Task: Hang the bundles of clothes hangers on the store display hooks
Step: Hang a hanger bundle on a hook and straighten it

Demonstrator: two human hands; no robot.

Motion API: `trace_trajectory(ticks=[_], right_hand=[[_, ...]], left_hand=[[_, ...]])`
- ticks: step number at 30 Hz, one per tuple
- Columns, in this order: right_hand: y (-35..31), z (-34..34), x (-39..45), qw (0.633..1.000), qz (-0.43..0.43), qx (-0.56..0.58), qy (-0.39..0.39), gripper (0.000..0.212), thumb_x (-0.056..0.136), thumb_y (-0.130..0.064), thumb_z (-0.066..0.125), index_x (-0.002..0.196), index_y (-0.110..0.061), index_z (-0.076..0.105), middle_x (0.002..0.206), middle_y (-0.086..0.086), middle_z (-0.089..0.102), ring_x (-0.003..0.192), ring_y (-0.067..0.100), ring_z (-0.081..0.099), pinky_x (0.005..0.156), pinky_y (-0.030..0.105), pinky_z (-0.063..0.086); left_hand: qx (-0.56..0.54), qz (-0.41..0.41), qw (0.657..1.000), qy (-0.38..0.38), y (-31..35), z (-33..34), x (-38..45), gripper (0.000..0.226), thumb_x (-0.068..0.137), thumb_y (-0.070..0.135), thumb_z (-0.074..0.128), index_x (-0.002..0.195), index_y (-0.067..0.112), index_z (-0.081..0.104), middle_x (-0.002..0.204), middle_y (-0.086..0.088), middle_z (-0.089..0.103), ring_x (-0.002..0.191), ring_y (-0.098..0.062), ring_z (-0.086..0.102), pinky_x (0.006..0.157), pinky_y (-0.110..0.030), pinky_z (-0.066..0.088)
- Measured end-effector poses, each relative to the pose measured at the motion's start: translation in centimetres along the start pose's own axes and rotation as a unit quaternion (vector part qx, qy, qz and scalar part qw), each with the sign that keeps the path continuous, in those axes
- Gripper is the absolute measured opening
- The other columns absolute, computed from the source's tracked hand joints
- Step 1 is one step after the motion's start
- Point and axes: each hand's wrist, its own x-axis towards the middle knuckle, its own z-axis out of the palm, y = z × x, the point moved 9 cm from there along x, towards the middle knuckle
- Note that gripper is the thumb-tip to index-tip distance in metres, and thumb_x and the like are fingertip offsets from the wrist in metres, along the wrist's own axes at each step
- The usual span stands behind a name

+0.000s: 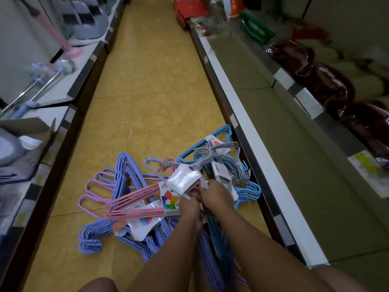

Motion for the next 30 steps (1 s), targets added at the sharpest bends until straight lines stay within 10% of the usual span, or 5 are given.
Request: trace_trajectory(ticks=[4,8,16,21,30], right_hand=[[1.4,-1.9,-0.1,0.996,0.060,0.044,0.053,0.031,0.096,-0.017,0.047,0.125,-0.008,0.055,0.129,0.014,0.057,0.117,0.033,0.055,0.090,0.037,0.046],[2.1,-4.1,-0.4,0.992,0.043,0.003,0.119,0.027,0.094,-0.023,0.054,0.119,-0.014,0.057,0.121,0.012,0.062,0.111,0.034,0.058,0.086,0.038,0.047],[-2.3,-8.3,-3.6,0.983,-0.086,-0.108,0.122,0.022,0.090,-0.009,0.054,0.111,-0.015,0.056,0.109,0.008,0.067,0.109,0.026,0.054,0.103,0.034,0.036],[-4.8,-13.3,-9.1,0.982,-0.113,-0.128,0.084,0.025,0.090,-0.005,0.053,0.113,-0.013,0.056,0.108,0.009,0.064,0.111,0.026,0.052,0.106,0.034,0.033],[-14.8,-23.2,-20.0,0.962,-0.151,-0.227,0.033,0.023,0.089,-0.011,0.057,0.112,-0.011,0.054,0.113,0.008,0.063,0.104,0.026,0.059,0.083,0.029,0.043]], left_hand=[[0.166,0.045,0.984,-0.039,2.2,-0.1,-0.7,0.030,0.102,0.030,0.042,0.097,0.006,0.059,0.086,-0.019,0.064,0.072,-0.031,0.059,0.063,-0.035,0.048],[0.350,0.148,0.915,0.134,8.1,-4.4,-0.9,0.023,0.099,0.027,0.043,0.100,0.006,0.052,0.103,-0.018,0.060,0.088,-0.033,0.056,0.073,-0.037,0.044],[0.718,0.283,0.628,0.099,14.4,-0.3,-4.0,0.072,0.085,0.016,0.059,0.147,0.024,0.023,0.151,0.000,0.031,0.142,-0.024,0.022,0.116,-0.053,0.008],[0.738,0.266,0.619,0.041,17.6,0.2,-9.3,0.043,0.087,0.008,0.051,0.129,0.017,0.045,0.113,-0.007,0.059,0.104,-0.030,0.059,0.085,-0.041,0.046],[0.694,0.276,0.665,0.014,29.5,0.5,-23.4,0.021,0.092,0.009,0.041,0.111,0.015,0.047,0.105,-0.008,0.060,0.094,-0.031,0.060,0.065,-0.034,0.037]])
